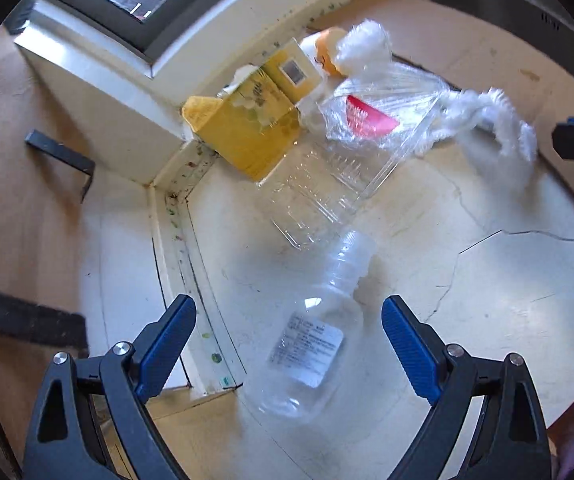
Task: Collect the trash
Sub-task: 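Grasp clear plastic bottle with left tool while right tool grasps plastic bag, then lower bottle and plastic bag over the floor bin and open both tools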
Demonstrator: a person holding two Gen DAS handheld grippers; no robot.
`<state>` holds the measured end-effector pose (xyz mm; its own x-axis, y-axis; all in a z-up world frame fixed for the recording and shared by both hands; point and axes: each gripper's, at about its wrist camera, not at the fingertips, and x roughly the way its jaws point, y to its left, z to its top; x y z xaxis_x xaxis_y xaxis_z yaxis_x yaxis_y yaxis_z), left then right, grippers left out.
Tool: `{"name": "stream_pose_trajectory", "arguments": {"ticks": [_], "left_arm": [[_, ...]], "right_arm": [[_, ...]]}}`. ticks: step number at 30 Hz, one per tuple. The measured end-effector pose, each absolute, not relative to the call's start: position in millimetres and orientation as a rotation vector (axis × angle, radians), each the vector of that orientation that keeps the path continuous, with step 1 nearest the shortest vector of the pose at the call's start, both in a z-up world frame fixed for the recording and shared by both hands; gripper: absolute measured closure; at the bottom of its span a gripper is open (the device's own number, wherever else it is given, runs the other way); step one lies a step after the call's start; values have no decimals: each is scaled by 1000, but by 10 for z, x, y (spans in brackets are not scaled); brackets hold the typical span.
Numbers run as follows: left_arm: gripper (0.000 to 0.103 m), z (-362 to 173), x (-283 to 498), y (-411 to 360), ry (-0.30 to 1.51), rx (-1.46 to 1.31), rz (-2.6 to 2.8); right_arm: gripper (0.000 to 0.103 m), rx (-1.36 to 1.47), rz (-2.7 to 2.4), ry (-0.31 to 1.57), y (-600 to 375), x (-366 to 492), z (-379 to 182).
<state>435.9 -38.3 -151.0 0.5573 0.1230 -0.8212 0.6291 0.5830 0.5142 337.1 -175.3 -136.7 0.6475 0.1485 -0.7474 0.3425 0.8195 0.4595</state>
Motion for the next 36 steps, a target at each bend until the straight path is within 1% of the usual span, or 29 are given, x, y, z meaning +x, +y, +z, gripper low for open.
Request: {"name": "stream_pose_trajectory", "arguments": {"ticks": [6,10,11,12,13,14,15,16,17,24,31,36], "left_arm": [[10,-1691,4514,-350,999,952,-382],[10,-1797,4547,-352,1035,946,-406],[12,-1823,4557,-347,1045,943,-411],[14,-1848,4565,-346,1055,941,-411],[23,-1863,4572,-345,1062,940,-412],[37,-1881,4582,-341,1076,935,-411],[44,-1903,4598,-329,1103,923,-410],[46,-1916,4610,-315,1119,912,-393],[46,-1911,4613,-300,1127,898,-385],[47,-1771,4406,-254,1169,823,-375],[48,-1383,3991,-290,1158,678,-330],[48,-1093,3575,-324,1143,568,-329]], "right_arm": [[58,601,-134,896,-1649,3682,-1564],[58,576,-163,899,-1609,3746,-1650],[63,562,-166,898,-1595,3754,-1664],[70,546,-171,898,-1584,3760,-1675],[82,536,-170,903,-1578,3769,-1690],[84,534,-161,913,-1573,3776,-1711],[85,535,-157,912,-1571,3763,-1720],[87,531,-159,907,-1565,3735,-1716],[90,530,-157,905,-1561,3710,-1712],[93,542,-89,878,-1521,3403,-1579],[94,532,-40,822,-1570,2985,-1319],[95,520,27,771,-1588,2475,-1086]]}}
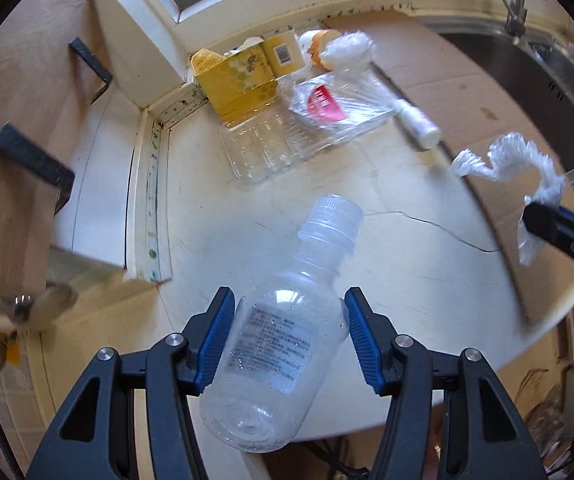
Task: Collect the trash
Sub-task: 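Lower bottle and plastic bag over the floor bin and open both tools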
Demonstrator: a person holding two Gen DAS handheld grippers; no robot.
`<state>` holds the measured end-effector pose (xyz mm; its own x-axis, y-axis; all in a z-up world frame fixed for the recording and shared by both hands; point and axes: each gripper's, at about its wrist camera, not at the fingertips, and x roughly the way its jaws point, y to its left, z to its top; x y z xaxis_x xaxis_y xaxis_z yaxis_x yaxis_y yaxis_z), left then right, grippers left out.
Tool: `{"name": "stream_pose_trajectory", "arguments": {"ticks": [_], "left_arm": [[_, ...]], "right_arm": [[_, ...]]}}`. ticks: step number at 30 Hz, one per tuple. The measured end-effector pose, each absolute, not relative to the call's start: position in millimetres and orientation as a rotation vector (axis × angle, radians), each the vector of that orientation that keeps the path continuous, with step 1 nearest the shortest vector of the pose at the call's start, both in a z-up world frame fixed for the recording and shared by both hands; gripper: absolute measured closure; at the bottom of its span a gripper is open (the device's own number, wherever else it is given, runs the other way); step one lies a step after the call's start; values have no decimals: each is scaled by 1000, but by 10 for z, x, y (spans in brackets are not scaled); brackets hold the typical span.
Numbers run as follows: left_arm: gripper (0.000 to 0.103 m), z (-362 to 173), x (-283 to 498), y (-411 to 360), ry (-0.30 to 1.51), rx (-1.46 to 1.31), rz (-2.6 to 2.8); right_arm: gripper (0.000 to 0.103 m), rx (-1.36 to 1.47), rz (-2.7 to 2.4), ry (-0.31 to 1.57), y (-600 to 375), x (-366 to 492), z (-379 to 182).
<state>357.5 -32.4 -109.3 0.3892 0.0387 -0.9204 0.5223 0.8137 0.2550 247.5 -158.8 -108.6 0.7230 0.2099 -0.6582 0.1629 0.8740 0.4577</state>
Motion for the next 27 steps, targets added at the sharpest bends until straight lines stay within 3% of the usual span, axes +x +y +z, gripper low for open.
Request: {"name": "stream_pose_trajectory", "arguments": {"ticks": [8,14,27], "left_arm": [[48,-745,2628,-330,1144,353,-323],[48,-807,1925,-292,1170,227,-336],[48,-2125,806,77,1403,83,-239]], "right_arm": [[95,434,128,749,-1529,1486,-866],[95,364,165,794,-1472,795,-956],[94,329,234,1051,-1211,247,-2014]]}}
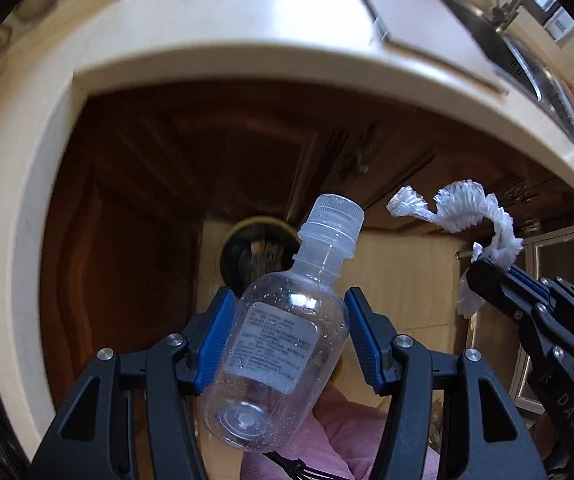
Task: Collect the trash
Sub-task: 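Lower bottle and plastic bag over the floor bin and open both tools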
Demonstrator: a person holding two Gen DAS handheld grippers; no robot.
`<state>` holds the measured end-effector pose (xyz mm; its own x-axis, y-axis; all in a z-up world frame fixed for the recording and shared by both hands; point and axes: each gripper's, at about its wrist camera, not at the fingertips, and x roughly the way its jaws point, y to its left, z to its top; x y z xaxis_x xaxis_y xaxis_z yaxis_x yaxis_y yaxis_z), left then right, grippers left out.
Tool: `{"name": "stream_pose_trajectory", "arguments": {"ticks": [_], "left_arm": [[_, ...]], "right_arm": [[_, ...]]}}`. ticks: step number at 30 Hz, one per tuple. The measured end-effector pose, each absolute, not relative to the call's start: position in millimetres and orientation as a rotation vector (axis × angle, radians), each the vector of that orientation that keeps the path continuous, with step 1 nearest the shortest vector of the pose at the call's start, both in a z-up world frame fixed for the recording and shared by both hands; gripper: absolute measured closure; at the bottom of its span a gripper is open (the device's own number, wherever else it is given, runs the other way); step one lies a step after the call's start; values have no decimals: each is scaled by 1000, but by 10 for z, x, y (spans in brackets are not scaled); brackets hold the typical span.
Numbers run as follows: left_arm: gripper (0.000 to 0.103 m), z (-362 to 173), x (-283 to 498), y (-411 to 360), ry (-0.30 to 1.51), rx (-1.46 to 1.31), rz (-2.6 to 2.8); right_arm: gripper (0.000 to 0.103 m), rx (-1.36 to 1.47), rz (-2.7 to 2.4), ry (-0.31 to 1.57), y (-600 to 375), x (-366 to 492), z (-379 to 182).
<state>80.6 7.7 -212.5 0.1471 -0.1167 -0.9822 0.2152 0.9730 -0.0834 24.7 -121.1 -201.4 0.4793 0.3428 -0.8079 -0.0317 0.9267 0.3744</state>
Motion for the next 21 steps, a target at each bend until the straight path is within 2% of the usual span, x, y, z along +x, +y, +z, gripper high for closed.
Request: {"name": "stream_pose_trajectory", "arguments": {"ticks": [7,21], "left_arm": [[48,-2898,708,354,1477,7,-184],[47,-4628,1283,664,1627,-46,-136]], "right_arm": [[94,332,258,1211,-933,400,-2813],[93,316,224,1415,-516,1095,-4487]]}}
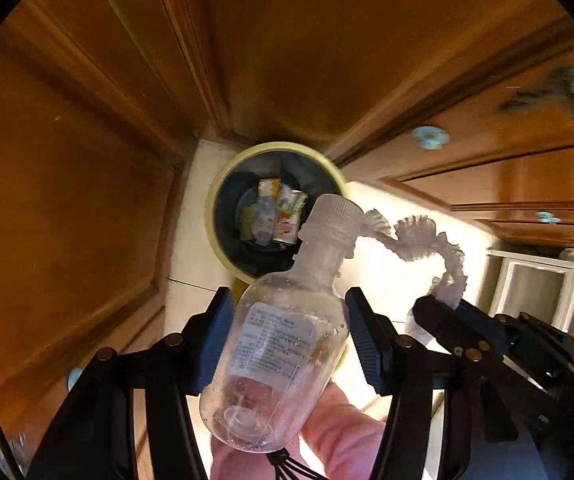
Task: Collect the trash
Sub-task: 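Lower bottle and plastic bag over the floor bin and open both tools, then raise both tools back toward the counter trash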
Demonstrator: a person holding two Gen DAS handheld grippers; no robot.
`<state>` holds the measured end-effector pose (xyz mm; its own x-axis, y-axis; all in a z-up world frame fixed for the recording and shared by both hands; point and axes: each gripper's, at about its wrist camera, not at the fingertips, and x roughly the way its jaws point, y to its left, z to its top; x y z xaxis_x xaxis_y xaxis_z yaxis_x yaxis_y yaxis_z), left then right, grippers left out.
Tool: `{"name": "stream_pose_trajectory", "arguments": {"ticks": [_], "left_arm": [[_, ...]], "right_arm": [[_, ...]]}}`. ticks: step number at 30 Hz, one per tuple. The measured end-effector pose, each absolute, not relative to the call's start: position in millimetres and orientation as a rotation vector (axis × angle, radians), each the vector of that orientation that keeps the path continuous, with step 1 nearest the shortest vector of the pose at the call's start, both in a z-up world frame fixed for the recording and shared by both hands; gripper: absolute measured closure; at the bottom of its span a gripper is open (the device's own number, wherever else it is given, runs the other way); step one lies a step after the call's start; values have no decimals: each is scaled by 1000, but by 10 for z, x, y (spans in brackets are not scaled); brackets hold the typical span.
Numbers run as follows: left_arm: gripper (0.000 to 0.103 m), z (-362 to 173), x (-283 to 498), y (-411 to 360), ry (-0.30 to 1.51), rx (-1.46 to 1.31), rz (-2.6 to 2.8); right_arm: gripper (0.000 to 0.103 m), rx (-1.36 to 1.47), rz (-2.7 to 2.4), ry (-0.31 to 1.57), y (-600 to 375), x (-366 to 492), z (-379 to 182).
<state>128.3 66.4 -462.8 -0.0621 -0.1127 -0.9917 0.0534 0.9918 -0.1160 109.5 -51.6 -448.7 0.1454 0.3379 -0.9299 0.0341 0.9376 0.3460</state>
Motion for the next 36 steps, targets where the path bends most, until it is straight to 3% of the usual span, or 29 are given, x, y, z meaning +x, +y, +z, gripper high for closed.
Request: {"name": "stream_pose_trajectory", "arguments": {"ticks": [8,11,14,17,28,36], "left_arm": [[43,-5242,1686,730,1646,20,-180],[32,-5361,1746,731,1635,69,-180],[25,-5420,1807,781,1626,95,-159],[25,-5415,1834,835,1641,89,-159],[25,-4987,1608,798,1617,126,-138],[25,-4138,1278,693,1587,115,-169]], "right_arm": [[88,296,128,1480,-469,1530,-5205],[88,320,106,1508,-478,1624,-5311],[73,332,85,1507,-498,1645,-5295],[60,359,75,1489,-543,1620,-5210],[60,388,90,1444,-533,1403,-4630],[60,375,135,1392,-683,1075,-3679]]}}
